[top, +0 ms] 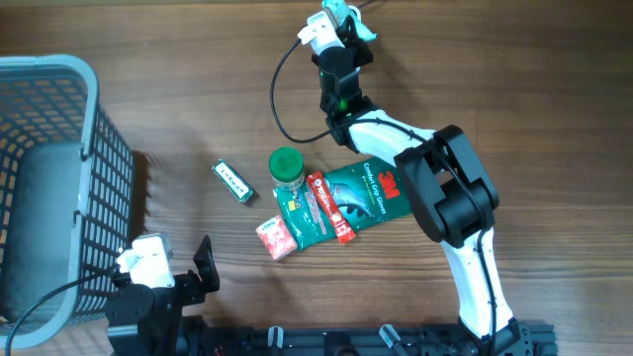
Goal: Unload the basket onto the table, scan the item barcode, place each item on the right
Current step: 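Lift Zappy wipes pack and swing it over the barcode scanner, then carry Zappy wipes to the table's right edge and release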
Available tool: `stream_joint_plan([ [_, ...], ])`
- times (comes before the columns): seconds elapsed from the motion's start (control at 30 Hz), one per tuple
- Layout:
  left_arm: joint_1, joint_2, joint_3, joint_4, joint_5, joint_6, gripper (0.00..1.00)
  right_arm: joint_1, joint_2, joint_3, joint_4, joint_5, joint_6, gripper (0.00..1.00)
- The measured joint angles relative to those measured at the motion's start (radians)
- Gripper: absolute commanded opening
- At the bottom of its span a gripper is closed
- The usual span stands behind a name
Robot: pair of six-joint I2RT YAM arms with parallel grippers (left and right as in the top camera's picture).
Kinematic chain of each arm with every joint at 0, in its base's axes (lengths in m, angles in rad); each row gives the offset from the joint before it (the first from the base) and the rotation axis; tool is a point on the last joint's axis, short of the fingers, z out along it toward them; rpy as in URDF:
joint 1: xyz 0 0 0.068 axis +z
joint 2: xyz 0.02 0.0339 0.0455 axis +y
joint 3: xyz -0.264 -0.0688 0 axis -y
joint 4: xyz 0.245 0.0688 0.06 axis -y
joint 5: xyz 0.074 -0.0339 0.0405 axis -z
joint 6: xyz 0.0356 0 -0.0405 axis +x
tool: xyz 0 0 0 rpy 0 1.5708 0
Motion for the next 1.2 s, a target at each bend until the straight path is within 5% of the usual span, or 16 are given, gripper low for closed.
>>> stream_joint_plan([
  [0.13, 0.000, 0.000, 0.000, 0.000, 0.000, 0.000, 1.00, -0.021, 0.000, 0.000, 0.053, 0.123, -0.182, 0.04],
  [0.2, 0.000, 0.000, 0.000, -0.001, 0.000, 0.000, 1.00, -0.068, 0.000, -0.002, 0.219, 0.213, -0.287, 0.04],
  [0.33, 0.000, 0.000, 0.000, 0.000, 0.000, 0.000, 1.00, -0.331, -0.006, 0.004, 0.355, 0.476, -0.449, 0.04],
  [0.47, 0.000, 0.000, 0.000, 0.000, 0.000, 0.000, 1.00, -0.634, -0.005, 0.002, 0.126, 0.708, -0.393, 0.04],
  [0.6, 0.000, 0.000, 0.000, 0.000, 0.000, 0.000, 1.00, -0.836, -0.006, -0.070, 0.073, 0.786, -0.262, 0.05],
  [0.67, 0.000, 0.000, 0.000, 0.000, 0.000, 0.000, 1.00, -0.881, -0.006, -0.132, 0.059, 0.802, -0.174, 0.27],
  [0.77, 0.000, 0.000, 0.000, 0.000, 0.000, 0.000, 1.00, -0.902, -0.006, -0.181, 0.056, 0.809, -0.071, 0.84],
  [0.8, 0.000, 0.000, 0.000, 0.000, 0.000, 0.000, 1.00, -0.904, -0.005, -0.200, 0.051, 0.813, -0.040, 0.91],
  [0.97, 0.000, 0.000, 0.000, -0.001, 0.000, 0.000, 1.00, -0.904, -0.006, -0.208, 0.286, 0.819, -0.077, 1.00],
  [1.2, 0.000, 0.000, 0.000, 0.000, 0.000, 0.000, 1.00, -0.848, -0.008, -0.089, 0.649, 0.830, -0.396, 0.99],
])
